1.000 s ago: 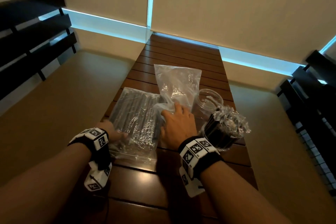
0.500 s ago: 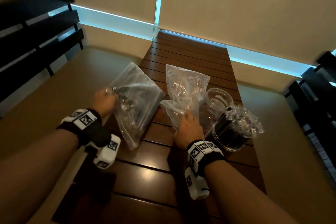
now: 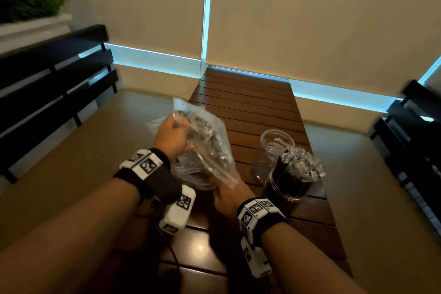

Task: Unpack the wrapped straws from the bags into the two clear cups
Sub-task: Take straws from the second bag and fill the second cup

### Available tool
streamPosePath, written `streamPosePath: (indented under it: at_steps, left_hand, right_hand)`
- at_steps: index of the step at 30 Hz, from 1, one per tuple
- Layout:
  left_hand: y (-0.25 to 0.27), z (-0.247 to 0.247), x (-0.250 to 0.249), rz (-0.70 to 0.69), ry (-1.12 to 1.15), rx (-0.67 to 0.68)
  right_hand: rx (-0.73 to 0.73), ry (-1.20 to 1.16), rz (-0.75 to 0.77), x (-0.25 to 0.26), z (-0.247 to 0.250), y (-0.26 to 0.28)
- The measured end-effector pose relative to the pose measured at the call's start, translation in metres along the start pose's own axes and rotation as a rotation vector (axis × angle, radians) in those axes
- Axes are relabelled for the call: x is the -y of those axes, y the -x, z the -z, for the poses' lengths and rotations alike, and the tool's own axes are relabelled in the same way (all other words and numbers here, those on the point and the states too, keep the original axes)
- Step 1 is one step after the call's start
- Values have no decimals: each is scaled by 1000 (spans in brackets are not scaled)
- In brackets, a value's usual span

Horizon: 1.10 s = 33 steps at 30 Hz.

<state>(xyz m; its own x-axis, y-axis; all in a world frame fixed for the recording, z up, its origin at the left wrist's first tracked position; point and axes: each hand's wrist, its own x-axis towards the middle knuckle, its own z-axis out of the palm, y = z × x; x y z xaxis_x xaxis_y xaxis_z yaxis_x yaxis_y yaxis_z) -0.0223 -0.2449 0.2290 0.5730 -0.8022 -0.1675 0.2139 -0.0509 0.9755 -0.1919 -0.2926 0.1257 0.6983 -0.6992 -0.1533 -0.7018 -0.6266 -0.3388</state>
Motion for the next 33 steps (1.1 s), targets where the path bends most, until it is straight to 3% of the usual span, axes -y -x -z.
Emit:
streamPosePath:
  at_steps: [6,11,14,17,19,21,24,28,33]
  left_hand:
    - [-9,8,55,232,-351,-128]
    - [-2,14,53,35,-960,-185]
    - [3,12,51,-139,-1132,-73]
    - [8,12,50,-362,-1169,118]
    - [10,13,48,-399,-1162,225]
    - [12,16,45,-363,-1196,323]
    - [12,23,45,-265,-1248,453]
    - [12,30,49,-233,-1267,489]
    - [15,24,41,-352,-1112,329]
  right_hand:
    - [151,89,-247,-36,12,23]
    - [98,91,-360,-45,17,29]
    - [-9,2,-449,-47,25,29]
    - [-282,-191,-443,-38,42,24]
    - [-407,-296,-469,-33,56,13]
    - [-415,-387,-542,-34,71,0]
    - [-287,-448,-607,-42,92,-10]
    - [-212,-317,-645,-46,100,-11]
    - [-241,-138,-603,-43,96,-3]
